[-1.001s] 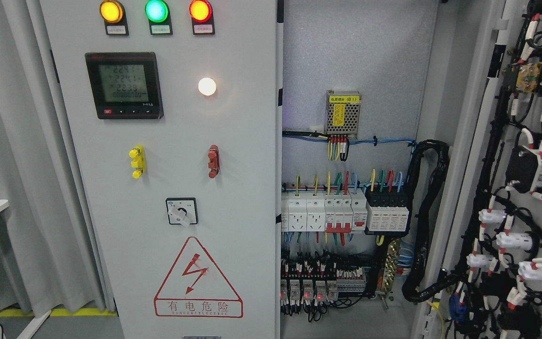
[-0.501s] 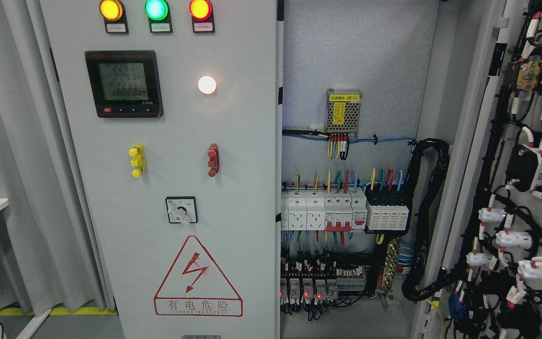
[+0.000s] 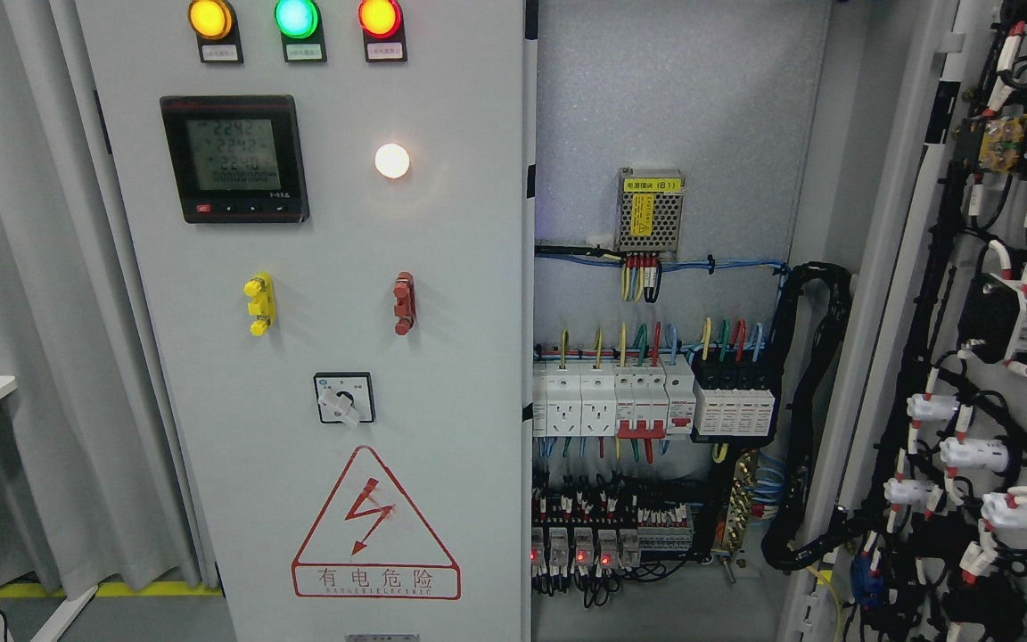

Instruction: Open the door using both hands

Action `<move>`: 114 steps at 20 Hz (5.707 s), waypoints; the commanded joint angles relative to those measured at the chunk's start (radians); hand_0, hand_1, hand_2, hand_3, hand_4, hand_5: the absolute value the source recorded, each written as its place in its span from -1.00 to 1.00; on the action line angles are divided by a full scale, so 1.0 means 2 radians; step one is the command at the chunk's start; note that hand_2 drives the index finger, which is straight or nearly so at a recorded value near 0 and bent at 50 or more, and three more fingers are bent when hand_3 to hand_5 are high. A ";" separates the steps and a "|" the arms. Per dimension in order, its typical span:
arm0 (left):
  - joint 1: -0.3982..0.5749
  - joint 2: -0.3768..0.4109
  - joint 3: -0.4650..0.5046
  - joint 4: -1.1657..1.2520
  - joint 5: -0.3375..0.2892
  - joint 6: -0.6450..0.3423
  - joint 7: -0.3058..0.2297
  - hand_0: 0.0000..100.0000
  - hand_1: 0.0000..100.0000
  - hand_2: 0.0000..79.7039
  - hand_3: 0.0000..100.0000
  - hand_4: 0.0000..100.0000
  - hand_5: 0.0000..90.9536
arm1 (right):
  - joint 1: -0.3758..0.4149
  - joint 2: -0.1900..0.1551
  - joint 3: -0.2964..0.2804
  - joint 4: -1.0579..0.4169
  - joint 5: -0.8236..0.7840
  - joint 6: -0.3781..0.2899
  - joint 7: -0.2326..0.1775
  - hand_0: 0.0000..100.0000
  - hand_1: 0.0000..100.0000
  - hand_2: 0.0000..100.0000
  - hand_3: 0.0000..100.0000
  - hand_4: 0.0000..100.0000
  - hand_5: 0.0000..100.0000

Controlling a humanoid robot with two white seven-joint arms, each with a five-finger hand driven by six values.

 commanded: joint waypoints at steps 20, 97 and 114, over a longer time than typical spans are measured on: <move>-0.005 -0.019 0.028 0.087 -0.055 -0.003 0.052 -0.42 -1.00 -0.93 -0.94 -0.93 -1.00 | -0.206 0.028 0.042 -0.288 0.003 0.016 -0.003 -0.56 -1.00 -1.00 -1.00 -1.00 -1.00; -0.004 -0.019 0.029 0.086 -0.060 -0.021 0.060 -0.42 -1.00 -0.93 -0.94 -0.93 -1.00 | -0.603 0.028 0.068 0.026 -0.258 0.110 0.074 -0.56 -1.00 -1.00 -1.00 -1.00 -1.00; -0.015 -0.016 0.029 0.087 -0.060 -0.016 0.060 -0.42 -1.00 -0.93 -0.94 -0.93 -1.00 | -0.603 0.028 0.062 0.031 -0.291 0.141 0.110 -0.56 -1.00 -1.00 -1.00 -1.00 -1.00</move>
